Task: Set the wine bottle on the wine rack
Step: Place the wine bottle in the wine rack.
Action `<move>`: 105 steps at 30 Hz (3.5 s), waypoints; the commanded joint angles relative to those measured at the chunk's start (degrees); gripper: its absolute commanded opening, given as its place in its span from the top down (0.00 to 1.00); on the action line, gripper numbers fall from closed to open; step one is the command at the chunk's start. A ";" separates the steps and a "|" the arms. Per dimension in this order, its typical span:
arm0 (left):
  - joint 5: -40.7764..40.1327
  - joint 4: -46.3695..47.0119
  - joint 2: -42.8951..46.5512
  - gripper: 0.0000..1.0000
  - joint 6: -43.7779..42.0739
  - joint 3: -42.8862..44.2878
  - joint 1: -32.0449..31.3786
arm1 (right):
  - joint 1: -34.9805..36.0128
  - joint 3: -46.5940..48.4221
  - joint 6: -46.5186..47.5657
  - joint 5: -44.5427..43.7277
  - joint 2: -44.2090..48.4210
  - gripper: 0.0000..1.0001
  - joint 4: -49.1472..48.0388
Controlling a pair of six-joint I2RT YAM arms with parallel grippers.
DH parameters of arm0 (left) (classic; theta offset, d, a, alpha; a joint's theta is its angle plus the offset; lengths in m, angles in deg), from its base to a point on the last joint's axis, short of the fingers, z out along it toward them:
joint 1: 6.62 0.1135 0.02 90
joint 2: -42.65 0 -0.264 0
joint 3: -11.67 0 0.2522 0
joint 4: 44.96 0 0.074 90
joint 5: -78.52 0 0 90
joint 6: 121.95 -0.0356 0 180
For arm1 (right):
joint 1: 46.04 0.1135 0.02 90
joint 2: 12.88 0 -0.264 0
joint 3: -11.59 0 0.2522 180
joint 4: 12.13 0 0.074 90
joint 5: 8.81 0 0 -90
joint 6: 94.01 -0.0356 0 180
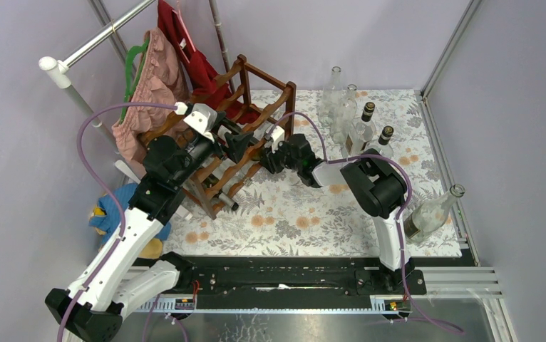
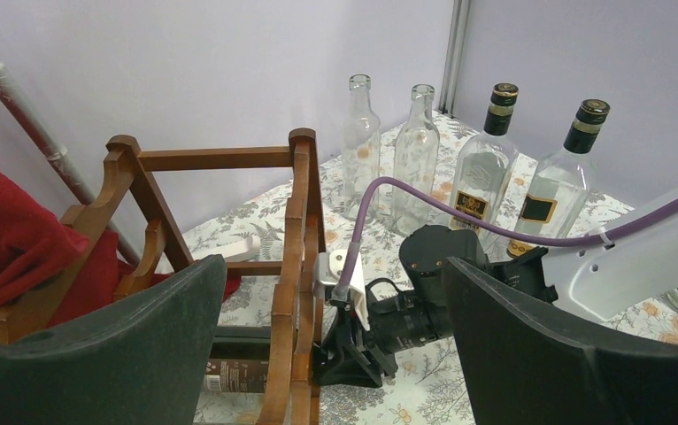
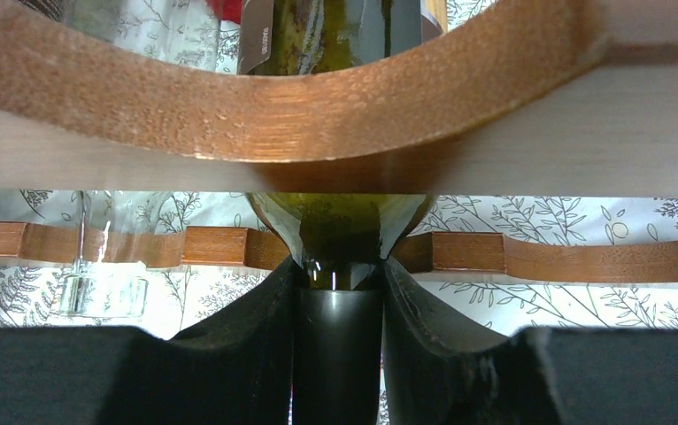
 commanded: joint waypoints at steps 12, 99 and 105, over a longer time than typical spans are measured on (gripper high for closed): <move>0.34 3.87 0.86 0.01 0.49 -0.88 0.44 | 1.00 9.21 2.51 1.16 0.94 1.00 -4.06; 2.53 4.95 2.34 0.01 2.07 -1.50 0.53 | -0.42 1.79 8.73 1.89 5.01 0.82 13.19; 2.49 4.99 2.54 0.01 1.99 -1.54 0.58 | -0.40 4.70 6.85 2.39 3.38 0.88 12.91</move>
